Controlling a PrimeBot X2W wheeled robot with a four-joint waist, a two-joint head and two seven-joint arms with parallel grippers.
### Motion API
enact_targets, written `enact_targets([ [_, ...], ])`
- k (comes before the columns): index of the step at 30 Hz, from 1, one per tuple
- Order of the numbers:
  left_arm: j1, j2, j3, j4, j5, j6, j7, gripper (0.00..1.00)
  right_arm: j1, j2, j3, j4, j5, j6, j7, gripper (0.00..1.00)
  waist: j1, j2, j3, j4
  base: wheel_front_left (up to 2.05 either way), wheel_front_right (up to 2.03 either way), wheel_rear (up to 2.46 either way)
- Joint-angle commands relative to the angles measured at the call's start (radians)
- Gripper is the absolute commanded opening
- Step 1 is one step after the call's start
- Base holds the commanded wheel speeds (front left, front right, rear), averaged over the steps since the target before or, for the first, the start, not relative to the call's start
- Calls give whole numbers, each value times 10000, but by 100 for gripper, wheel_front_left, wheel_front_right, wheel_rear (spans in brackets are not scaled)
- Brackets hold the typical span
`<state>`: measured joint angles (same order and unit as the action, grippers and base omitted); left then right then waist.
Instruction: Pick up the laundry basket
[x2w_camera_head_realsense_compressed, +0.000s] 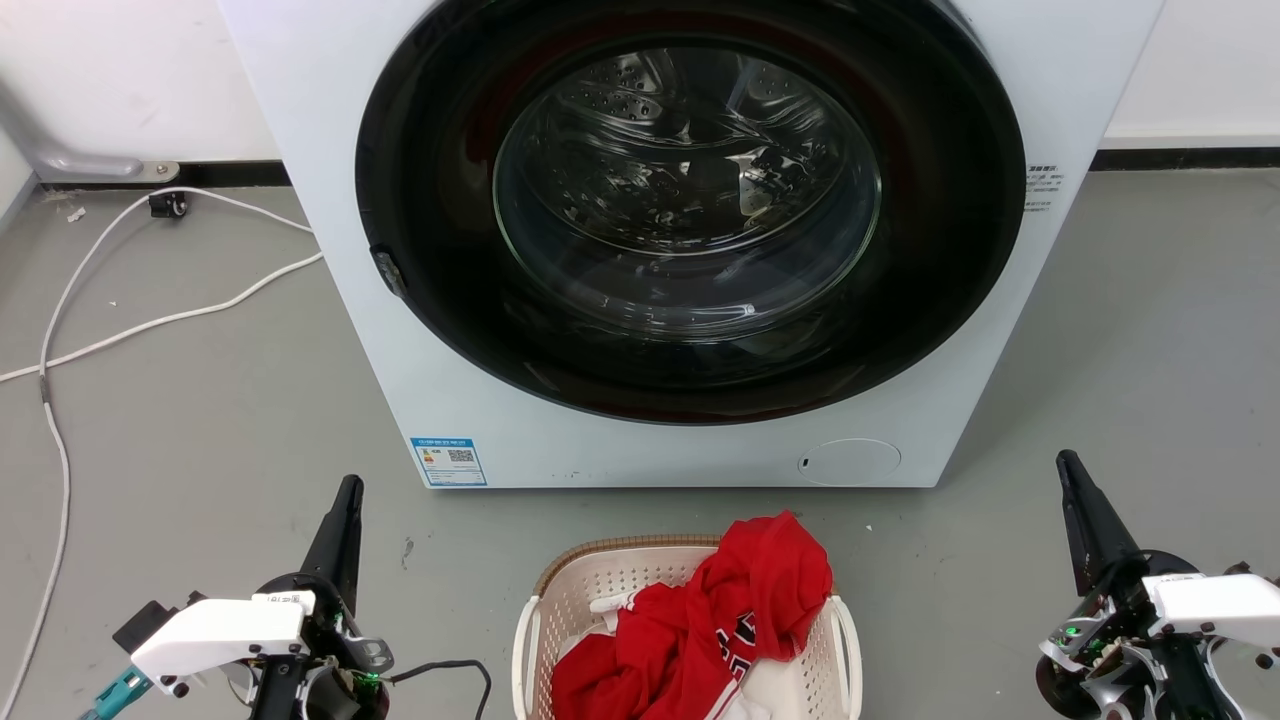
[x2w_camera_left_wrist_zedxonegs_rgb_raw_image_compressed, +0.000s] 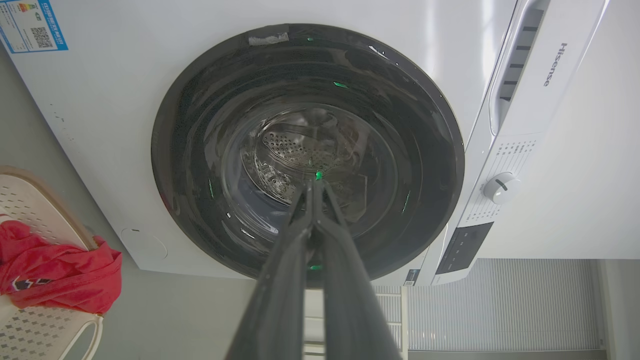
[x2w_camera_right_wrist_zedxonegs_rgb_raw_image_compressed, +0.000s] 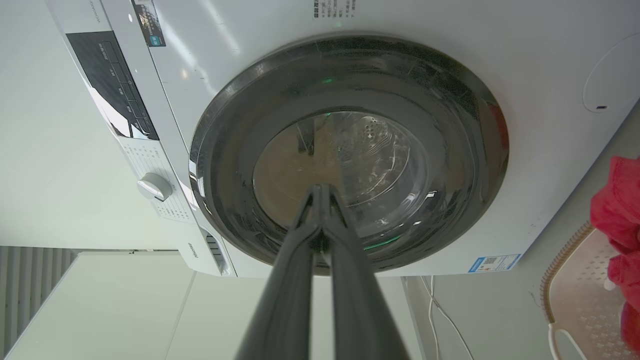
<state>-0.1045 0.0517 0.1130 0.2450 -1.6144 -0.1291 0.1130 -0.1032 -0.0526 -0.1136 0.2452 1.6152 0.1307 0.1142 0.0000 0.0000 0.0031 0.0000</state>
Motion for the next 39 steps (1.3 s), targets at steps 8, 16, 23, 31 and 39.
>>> enact_targets([
  [8,-89,-9,35,10,34,-33,46,0,-112,29,-10,12,-49,0,24,0,0,0,0,0,0,0,0],
  [16,-89,-9,36,9,36,-33,48,0,-112,29,-10,12,-51,0,25,0,0,0,0,0,0,0,0],
  [23,-89,-10,37,9,36,-33,49,0,-112,30,-12,12,-52,0,26,0,0,0,0,0,0,0,0],
  [31,-89,-11,37,9,37,-33,47,0,-112,30,-13,11,-53,0,27,0,0,0,0,0,0,0,0],
  [39,-89,-10,38,9,38,-33,42,0,-112,31,-12,11,-54,0,28,0,0,0,0,0,0,0,0],
])
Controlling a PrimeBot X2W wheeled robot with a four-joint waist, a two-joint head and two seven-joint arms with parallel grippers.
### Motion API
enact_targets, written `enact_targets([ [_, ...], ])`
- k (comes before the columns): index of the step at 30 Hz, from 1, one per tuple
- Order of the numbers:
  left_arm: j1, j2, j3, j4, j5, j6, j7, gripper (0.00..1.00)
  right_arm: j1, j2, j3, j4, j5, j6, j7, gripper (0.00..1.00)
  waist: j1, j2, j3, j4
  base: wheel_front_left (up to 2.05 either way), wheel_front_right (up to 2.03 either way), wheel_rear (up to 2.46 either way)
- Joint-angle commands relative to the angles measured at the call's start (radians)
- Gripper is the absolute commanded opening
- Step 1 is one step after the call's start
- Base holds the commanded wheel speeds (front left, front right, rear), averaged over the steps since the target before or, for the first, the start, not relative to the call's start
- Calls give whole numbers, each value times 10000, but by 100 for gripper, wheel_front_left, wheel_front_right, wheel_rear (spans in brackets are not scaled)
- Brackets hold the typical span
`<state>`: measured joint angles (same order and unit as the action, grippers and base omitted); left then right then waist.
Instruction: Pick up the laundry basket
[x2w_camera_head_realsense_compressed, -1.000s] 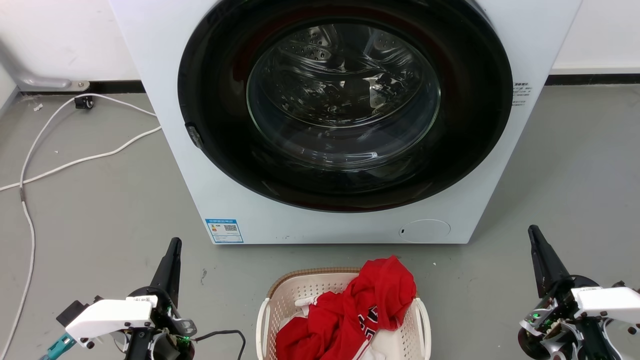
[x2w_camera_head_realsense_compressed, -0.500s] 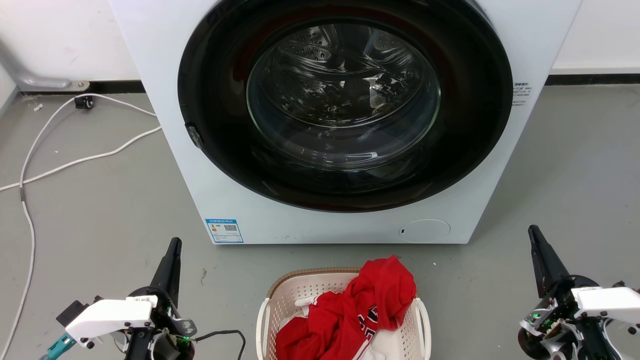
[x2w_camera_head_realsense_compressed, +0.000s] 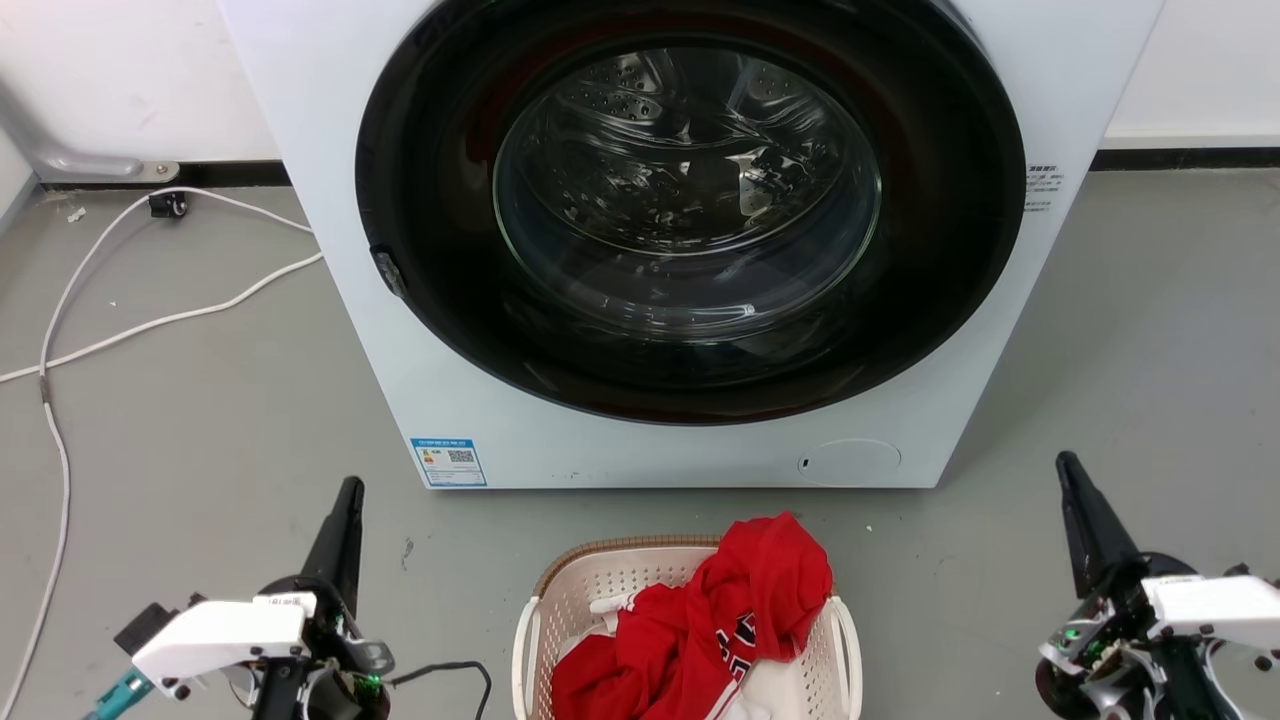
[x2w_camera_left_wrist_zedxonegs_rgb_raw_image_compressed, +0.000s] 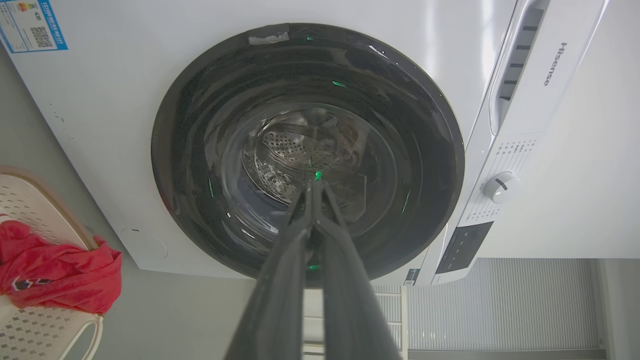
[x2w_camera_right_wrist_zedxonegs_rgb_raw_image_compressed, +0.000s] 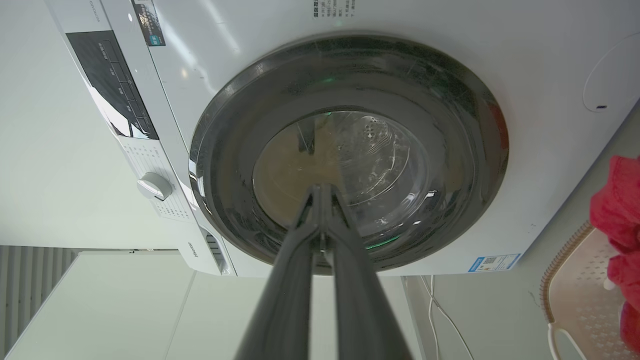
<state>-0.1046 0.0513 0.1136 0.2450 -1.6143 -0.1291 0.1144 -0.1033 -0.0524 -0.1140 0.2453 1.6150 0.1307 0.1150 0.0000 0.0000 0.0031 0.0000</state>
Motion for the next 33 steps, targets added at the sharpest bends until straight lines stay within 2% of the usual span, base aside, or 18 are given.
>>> enact_targets([
  [1,0,0,0,-1,1,0,-3,100,0,0,0,-1,-1,0,-2,100,0,0,0,0,0,0,0],
  [8,362,-51,-109,230,70,12,-189,100,377,32,92,233,-72,0,-169,100,0,0,3,-2,0,0,0],
  [18,589,-42,-138,33,567,7,-773,100,525,28,171,184,-870,0,-759,100,0,0,2,-12,0,0,0],
  [26,640,-37,360,-56,1544,4,-1120,100,510,25,-62,81,-2568,0,-1107,100,0,0,8,-13,0,0,0],
  [33,624,-31,688,-357,2452,31,-1398,100,453,23,-148,-464,-4644,0,-1388,100,0,0,20,0,0,0,0],
])
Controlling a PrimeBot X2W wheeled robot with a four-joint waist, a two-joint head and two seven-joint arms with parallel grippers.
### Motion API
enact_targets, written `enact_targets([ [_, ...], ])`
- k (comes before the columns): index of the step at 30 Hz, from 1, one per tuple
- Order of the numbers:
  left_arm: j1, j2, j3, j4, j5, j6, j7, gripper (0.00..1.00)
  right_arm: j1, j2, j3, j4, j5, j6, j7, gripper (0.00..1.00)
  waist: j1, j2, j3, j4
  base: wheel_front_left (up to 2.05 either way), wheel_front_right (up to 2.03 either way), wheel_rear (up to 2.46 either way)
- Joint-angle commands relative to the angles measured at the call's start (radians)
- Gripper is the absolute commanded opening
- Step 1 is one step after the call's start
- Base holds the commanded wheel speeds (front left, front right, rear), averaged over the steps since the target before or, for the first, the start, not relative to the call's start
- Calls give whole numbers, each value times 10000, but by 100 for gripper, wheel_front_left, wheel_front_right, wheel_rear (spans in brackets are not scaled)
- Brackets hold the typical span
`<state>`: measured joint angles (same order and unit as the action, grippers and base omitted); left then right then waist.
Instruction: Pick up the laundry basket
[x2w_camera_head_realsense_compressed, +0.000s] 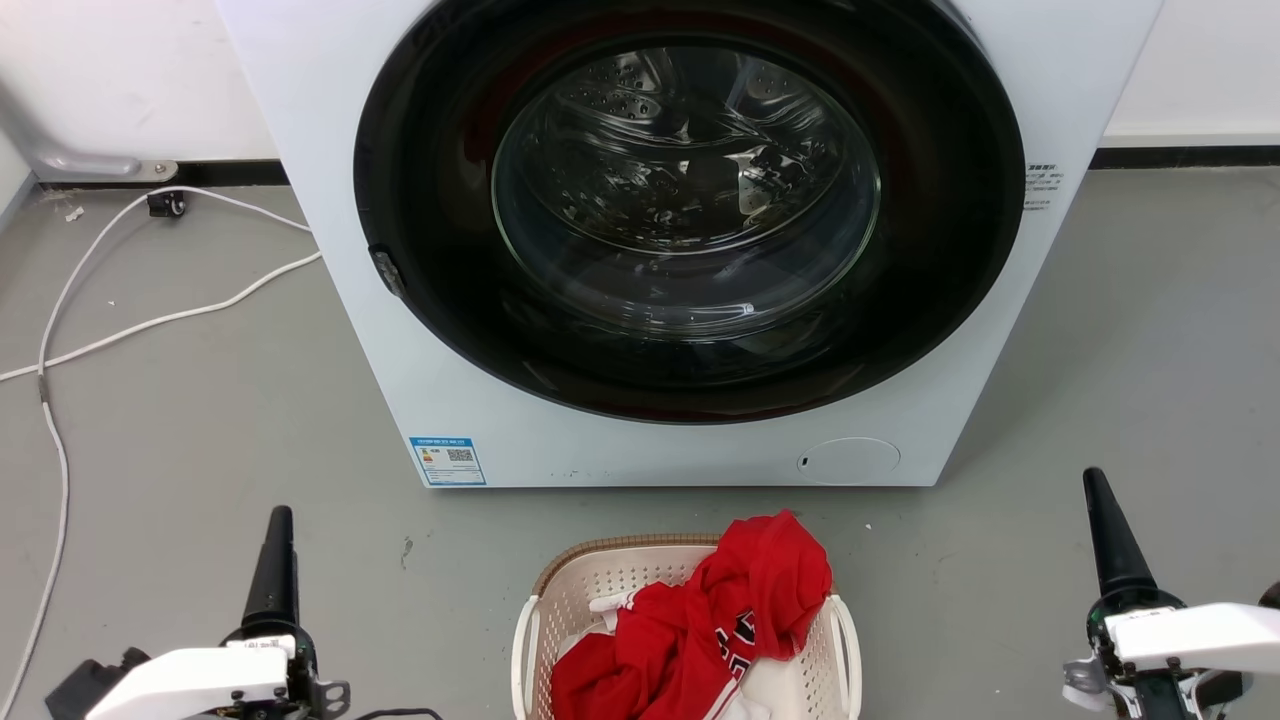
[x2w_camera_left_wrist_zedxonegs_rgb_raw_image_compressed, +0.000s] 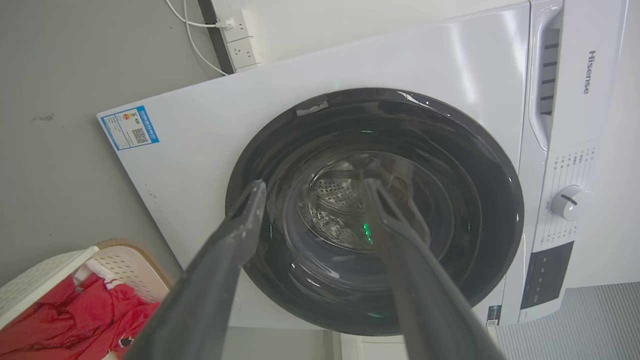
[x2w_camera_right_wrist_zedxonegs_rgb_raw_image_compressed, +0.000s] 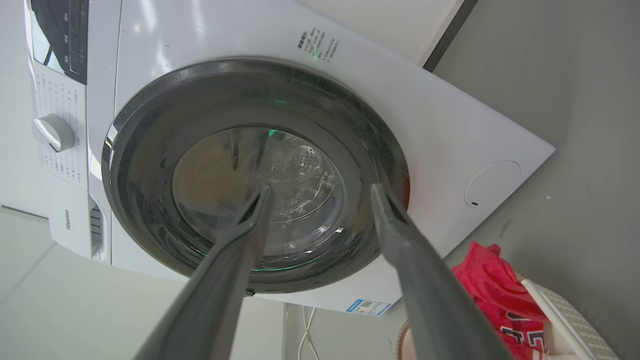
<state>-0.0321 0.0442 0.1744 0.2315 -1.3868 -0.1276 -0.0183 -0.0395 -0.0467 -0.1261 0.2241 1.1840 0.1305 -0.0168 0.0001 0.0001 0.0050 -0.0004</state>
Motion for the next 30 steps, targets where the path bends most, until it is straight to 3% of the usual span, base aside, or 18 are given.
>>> enact_targets([
  [1,-100,40,125,-301,324,49,-109,100,-193,-35,4,-375,-673,2,-109,100,-1,-1,3,7,0,0,0],
  [8,26,45,106,-1013,1529,343,-365,100,-178,-37,153,-1282,-3105,3,-371,100,-1,-1,24,21,0,0,0],
  [15,240,49,-233,-1779,3027,544,-605,100,-95,-39,352,-1937,-4832,3,-608,100,-1,-1,43,16,0,0,0],
  [30,643,55,-1745,-2817,6779,888,-1065,100,272,-43,758,-2097,-7395,2,-1075,100,-1,-1,33,-19,0,0,0],
])
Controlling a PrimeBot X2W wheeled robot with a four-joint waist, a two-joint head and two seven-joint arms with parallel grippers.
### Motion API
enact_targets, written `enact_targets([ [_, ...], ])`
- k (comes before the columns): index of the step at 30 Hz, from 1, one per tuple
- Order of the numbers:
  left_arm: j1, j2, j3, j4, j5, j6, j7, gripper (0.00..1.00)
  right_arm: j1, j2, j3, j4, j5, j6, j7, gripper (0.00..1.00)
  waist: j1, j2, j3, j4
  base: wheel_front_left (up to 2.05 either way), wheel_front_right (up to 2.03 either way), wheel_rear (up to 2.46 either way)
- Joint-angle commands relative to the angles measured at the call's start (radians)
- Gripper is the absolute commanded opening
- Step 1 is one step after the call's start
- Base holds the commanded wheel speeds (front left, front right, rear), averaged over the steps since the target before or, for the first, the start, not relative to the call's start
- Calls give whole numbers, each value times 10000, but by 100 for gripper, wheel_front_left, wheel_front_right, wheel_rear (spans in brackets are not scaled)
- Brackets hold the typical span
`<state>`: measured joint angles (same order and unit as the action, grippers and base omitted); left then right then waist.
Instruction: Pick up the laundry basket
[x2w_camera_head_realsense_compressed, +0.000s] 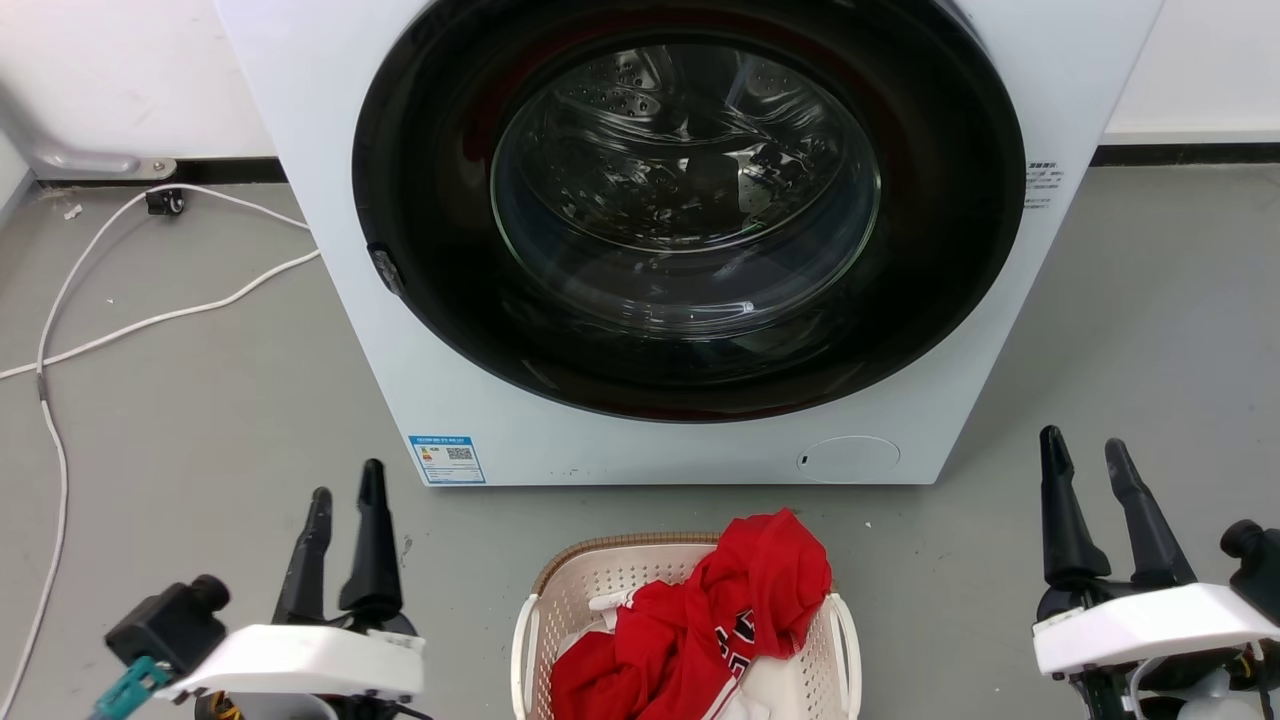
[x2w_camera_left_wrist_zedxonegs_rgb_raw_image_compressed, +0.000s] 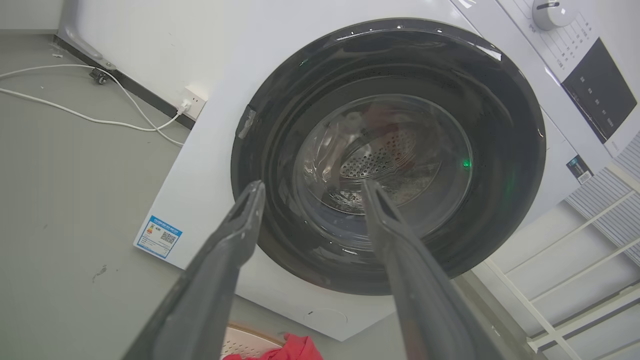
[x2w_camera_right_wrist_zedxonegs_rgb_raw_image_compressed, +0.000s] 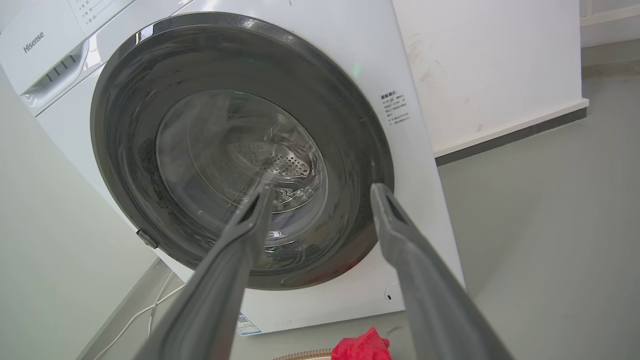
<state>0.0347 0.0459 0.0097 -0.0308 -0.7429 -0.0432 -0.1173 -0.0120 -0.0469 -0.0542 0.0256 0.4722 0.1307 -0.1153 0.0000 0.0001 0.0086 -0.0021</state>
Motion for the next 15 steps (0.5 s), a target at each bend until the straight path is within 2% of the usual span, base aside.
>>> enact_targets([
  [1,-10,39,-191,-210,590,83,-108,100,17,-42,70,-91,-391,0,-115,100,0,-1,-4,-4,0,0,0],
  [15,127,106,-1192,-356,3189,486,-457,100,212,-44,107,182,-1924,0,-467,100,0,-1,-18,-23,0,0,0],
])
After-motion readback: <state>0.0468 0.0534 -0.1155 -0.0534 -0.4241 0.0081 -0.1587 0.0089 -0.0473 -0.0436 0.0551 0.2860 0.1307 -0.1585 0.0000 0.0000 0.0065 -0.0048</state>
